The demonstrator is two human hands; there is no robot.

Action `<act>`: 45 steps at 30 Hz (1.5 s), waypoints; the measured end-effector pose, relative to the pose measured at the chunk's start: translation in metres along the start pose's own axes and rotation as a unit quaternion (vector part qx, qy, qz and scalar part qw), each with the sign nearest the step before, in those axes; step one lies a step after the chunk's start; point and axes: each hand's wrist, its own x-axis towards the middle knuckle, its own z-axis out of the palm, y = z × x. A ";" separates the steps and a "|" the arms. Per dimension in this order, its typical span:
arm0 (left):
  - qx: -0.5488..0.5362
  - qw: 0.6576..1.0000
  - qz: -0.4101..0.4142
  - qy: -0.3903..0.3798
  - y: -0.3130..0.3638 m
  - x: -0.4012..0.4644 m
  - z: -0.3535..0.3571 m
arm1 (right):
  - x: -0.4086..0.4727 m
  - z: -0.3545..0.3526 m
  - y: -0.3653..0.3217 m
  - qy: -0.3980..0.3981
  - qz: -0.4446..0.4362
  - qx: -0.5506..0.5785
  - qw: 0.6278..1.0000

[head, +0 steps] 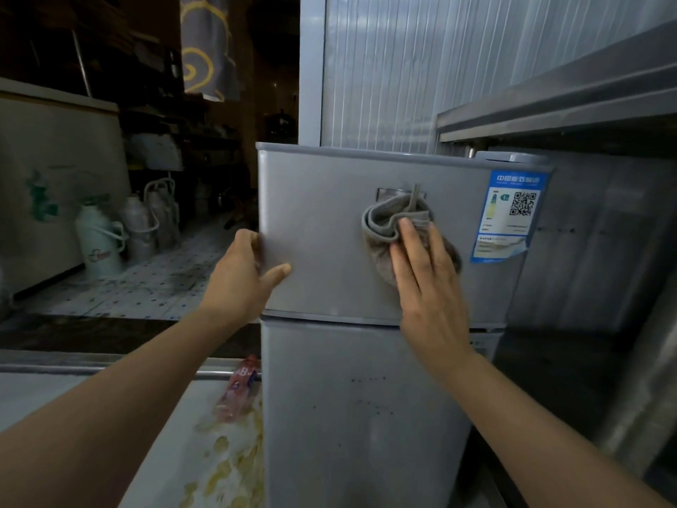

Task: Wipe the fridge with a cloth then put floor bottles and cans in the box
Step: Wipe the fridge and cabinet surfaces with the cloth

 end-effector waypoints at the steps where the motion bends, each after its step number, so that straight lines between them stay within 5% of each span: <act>1: -0.001 1.000 0.000 0.002 0.000 0.000 0.000 | -0.004 -0.001 0.006 -0.005 -0.011 -0.003 1.000; 3: -0.004 1.000 0.002 0.006 0.000 0.000 0.001 | -0.015 -0.007 0.029 -0.005 0.016 -0.013 1.000; 7: -0.004 1.000 0.007 0.017 -0.003 0.000 0.003 | -0.034 -0.016 0.070 0.006 0.207 -0.015 0.978; 14: -0.006 0.999 0.012 0.037 -0.002 -0.005 0.007 | -0.062 -0.001 0.036 -0.016 0.355 0.028 0.934; 25: 0.081 0.994 -0.078 -0.011 -0.008 -0.037 0.025 | -0.086 -0.033 0.023 -0.126 0.374 0.039 0.918; 31: 0.088 0.993 -0.081 -0.011 -0.008 -0.038 0.025 | -0.058 -0.023 -0.008 -0.080 0.345 0.034 0.934; 41: 0.082 0.994 -0.074 -0.016 -0.014 -0.035 0.022 | -0.047 -0.008 -0.027 -0.102 0.050 0.003 0.994; 45: 0.077 0.995 -0.065 -0.014 -0.019 -0.034 0.023 | -0.076 -0.023 0.037 -0.101 0.186 -0.011 0.977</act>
